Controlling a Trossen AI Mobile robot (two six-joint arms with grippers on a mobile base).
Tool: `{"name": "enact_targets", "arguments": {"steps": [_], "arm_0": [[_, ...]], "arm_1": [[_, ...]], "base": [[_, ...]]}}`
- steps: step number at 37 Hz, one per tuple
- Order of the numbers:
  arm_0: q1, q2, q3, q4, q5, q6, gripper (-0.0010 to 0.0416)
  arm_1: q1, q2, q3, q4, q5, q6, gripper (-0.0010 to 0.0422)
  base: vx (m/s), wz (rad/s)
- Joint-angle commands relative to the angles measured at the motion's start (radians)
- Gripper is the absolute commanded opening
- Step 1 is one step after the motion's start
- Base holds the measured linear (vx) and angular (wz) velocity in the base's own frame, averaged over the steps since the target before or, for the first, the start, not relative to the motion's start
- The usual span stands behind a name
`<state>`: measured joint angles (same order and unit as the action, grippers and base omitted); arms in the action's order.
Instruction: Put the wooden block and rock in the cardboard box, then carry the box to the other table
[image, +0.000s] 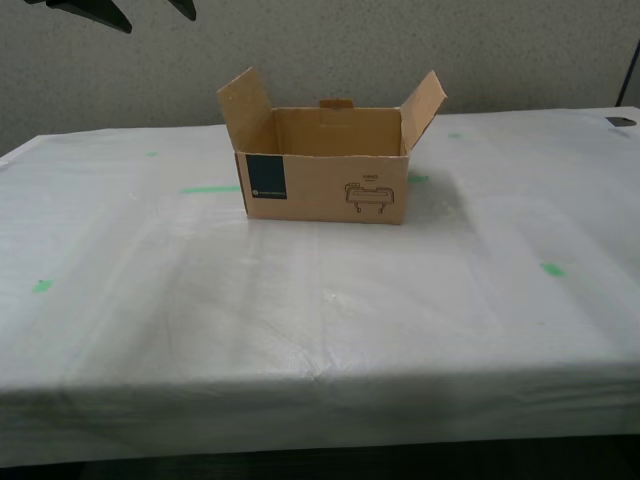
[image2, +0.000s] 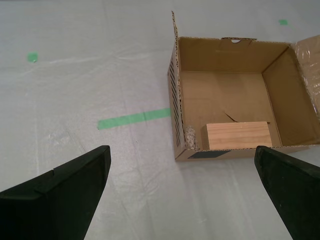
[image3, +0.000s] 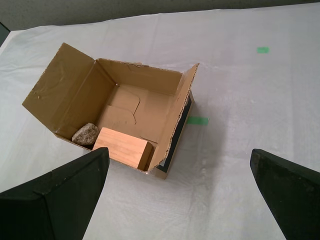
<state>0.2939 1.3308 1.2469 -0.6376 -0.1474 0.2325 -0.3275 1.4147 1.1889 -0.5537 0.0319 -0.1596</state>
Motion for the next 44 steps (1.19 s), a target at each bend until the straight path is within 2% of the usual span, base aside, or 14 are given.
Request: {"name": "enact_targets", "arguments": {"steps": [1, 44], "arm_0": [[0.001, -0.001, 0.000, 0.002, 0.005, 0.004, 0.0394], [0.001, -0.001, 0.000, 0.002, 0.005, 0.004, 0.0393]], "arm_1": [[0.000, 0.000, 0.000, 0.002, 0.003, 0.003, 0.0394], [0.000, 0.000, 0.000, 0.002, 0.003, 0.003, 0.0394]], "base": [[0.000, 0.000], [0.000, 0.000]]}}
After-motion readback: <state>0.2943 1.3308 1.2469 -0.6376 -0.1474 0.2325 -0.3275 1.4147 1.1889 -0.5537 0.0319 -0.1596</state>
